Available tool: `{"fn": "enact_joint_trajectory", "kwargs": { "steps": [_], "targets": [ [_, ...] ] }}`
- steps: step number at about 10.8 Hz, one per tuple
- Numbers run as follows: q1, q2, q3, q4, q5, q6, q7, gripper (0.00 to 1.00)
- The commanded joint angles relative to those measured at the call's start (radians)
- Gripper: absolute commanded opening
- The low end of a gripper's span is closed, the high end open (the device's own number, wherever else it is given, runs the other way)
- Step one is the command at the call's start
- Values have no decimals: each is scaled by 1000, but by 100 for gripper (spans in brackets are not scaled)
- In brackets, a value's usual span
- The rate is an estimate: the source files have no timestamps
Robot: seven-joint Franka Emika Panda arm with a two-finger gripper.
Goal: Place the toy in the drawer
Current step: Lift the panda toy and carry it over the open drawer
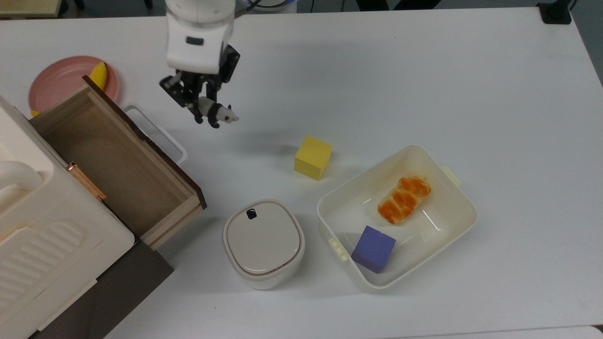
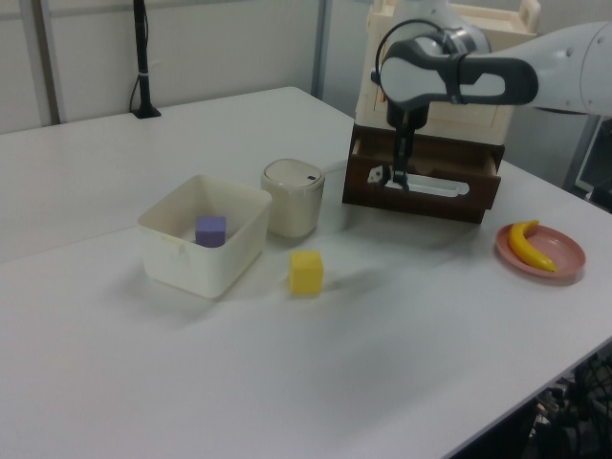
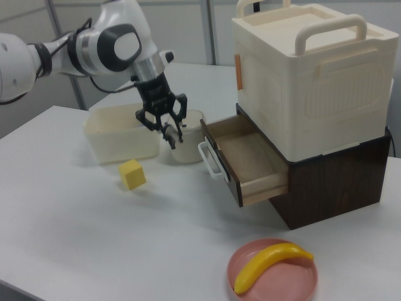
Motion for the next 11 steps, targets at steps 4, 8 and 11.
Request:
{"fn": "enact_joint_trajectory", "kwargs": {
  "steps": [4, 8, 11],
  "targets": [
    [-57, 12, -113, 125, -36, 21, 13, 19],
    [-129, 88, -132, 117, -39, 228, 12, 26],
    [-128, 138, -132, 102, -48, 256, 16, 29]
  ]
}}
